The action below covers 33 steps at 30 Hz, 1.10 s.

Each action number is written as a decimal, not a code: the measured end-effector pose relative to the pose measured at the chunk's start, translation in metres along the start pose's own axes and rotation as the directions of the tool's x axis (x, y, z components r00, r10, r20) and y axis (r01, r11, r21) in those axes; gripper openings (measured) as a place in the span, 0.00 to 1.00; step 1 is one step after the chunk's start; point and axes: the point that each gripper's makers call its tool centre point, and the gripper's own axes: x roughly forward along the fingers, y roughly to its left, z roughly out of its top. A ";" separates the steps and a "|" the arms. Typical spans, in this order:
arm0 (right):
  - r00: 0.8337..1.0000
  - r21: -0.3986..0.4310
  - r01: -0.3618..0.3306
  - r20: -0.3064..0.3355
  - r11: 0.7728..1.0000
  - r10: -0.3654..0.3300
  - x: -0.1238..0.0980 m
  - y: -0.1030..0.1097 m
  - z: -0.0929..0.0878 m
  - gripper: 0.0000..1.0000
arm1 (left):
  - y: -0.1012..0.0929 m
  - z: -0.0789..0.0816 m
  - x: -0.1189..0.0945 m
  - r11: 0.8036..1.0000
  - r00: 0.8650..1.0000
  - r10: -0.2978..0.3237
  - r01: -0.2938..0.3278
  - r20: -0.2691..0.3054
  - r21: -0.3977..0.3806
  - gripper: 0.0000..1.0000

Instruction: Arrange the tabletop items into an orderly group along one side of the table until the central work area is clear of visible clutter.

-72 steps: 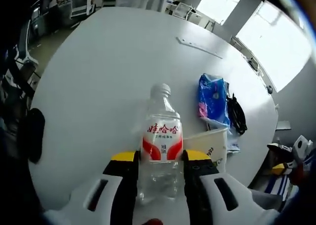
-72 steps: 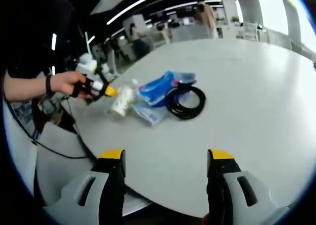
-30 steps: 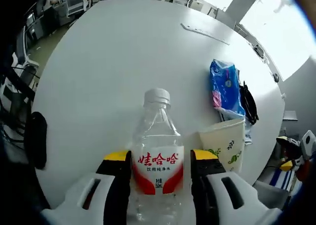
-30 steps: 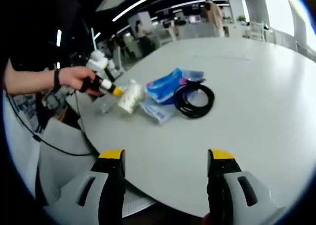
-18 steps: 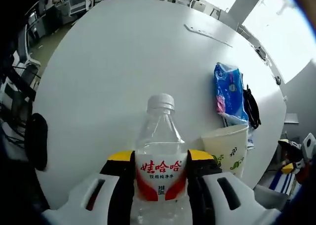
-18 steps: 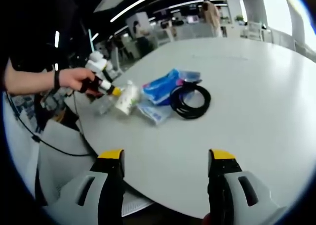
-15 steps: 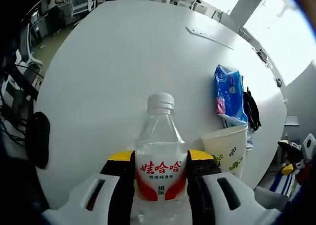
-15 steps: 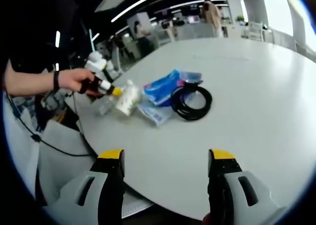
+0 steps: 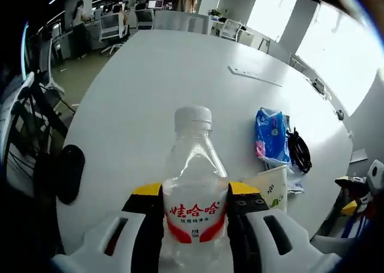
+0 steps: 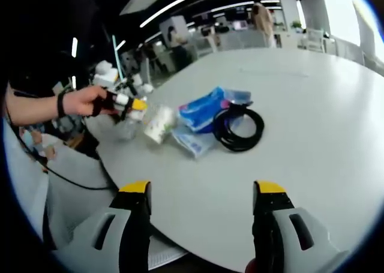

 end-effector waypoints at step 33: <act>1.000 0.003 -0.017 -0.001 1.000 0.017 -0.006 0.005 -0.013 0.66 | -0.002 -0.020 -0.054 0.989 0.977 0.006 -0.037 0.214 0.141 0.39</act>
